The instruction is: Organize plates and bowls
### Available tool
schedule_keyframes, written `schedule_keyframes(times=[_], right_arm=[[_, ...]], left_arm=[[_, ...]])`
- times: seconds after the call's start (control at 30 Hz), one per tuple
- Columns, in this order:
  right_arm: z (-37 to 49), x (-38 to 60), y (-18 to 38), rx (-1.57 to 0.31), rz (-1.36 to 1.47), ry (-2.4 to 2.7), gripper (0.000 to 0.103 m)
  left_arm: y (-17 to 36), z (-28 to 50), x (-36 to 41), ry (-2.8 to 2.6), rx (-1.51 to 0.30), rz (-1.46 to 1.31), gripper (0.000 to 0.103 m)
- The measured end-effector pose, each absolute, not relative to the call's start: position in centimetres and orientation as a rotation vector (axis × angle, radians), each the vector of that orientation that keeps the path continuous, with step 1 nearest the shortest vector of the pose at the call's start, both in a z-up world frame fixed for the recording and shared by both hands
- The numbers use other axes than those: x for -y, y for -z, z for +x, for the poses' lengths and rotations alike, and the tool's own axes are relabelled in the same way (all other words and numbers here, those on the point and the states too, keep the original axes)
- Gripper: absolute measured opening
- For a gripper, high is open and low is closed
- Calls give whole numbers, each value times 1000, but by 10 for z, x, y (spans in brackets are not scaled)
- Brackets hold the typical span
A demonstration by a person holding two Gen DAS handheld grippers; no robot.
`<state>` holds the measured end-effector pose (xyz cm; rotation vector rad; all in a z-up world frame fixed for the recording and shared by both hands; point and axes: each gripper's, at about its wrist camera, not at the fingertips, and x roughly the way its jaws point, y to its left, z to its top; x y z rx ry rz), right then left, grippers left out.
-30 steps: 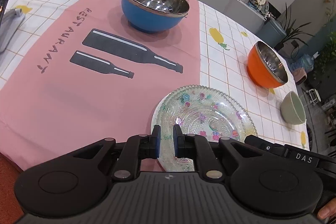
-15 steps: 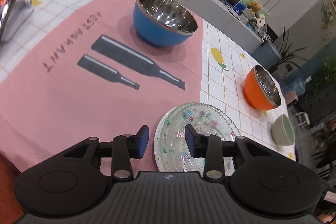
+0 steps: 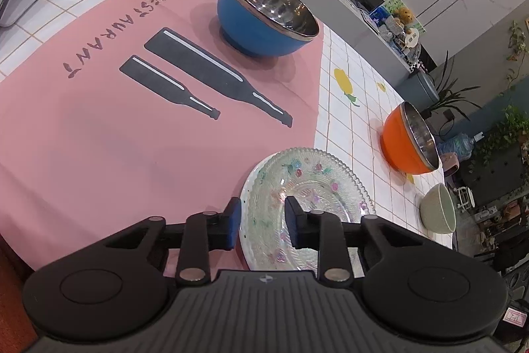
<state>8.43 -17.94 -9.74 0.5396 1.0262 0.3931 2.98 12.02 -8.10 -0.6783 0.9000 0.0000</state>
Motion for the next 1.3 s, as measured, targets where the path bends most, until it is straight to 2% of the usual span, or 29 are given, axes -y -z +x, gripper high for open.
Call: schedule_keyframes(times=[0.23, 0.33, 0.43, 0.7, 0.77, 1.3], right_arm=[[83, 169, 92, -1032, 425, -424, 3], [81, 168, 87, -996, 392, -403, 9], [86, 175, 92, -1009, 441, -385, 21], [96, 189, 123, -1123, 704, -408, 23], [96, 190, 125, -1128, 739, -414, 17], [115, 141, 120, -1163, 666, -453, 17]], left_arm=[[82, 29, -117, -9, -914, -659, 26], [83, 29, -118, -24, -917, -656, 26], [85, 30, -118, -21, -926, -676, 27], [92, 31, -118, -16, -951, -708, 27], [91, 31, -117, -17, -951, -697, 28], [83, 35, -152, -125, -940, -657, 24]])
